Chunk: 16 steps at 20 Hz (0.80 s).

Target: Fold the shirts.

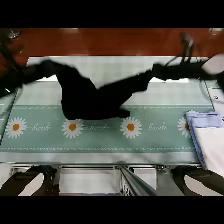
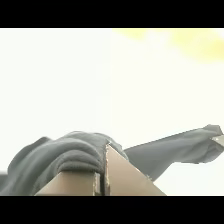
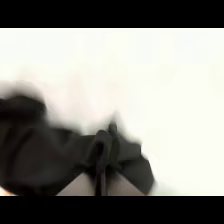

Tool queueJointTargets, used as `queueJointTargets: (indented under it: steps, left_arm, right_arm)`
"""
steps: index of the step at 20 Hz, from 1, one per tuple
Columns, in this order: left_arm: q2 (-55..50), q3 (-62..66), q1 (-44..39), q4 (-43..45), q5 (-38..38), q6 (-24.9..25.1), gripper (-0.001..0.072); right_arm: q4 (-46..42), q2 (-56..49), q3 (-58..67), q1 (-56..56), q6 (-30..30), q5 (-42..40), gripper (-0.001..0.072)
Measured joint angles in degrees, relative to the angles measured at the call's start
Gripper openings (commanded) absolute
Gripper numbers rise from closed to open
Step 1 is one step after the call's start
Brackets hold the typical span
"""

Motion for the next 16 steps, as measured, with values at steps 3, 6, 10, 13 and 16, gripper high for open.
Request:
queueJointTargets:
  steps: [3,6,10,13,16]
  left_arm:
    - [0.83,17.0,3.23,1.33,-4.87,-0.92,0.0024]
    - [3.78,29.55,7.48,5.01,-9.81,-3.04,0.0024]
    - [11.04,38.6,12.9,9.97,-12.46,-5.05,0.0024]
    - [16.37,40.98,14.95,12.02,-14.84,-5.79,0.0024]
    - [19.04,41.07,15.74,13.68,-20.92,-7.58,0.0024]
  right_arm:
    - [-6.16,3.43,16.81,-0.61,0.83,6.62,0.002]
    - [-11.91,11.43,24.5,-0.79,1.01,10.8,0.002]
    - [-18.82,24.35,28.02,-0.9,1.53,15.28,0.002]
    - [-23.08,31.34,28.81,-0.94,2.56,18.1,0.002]
    - [-26.67,35.08,28.63,-0.94,4.15,21.77,0.002]
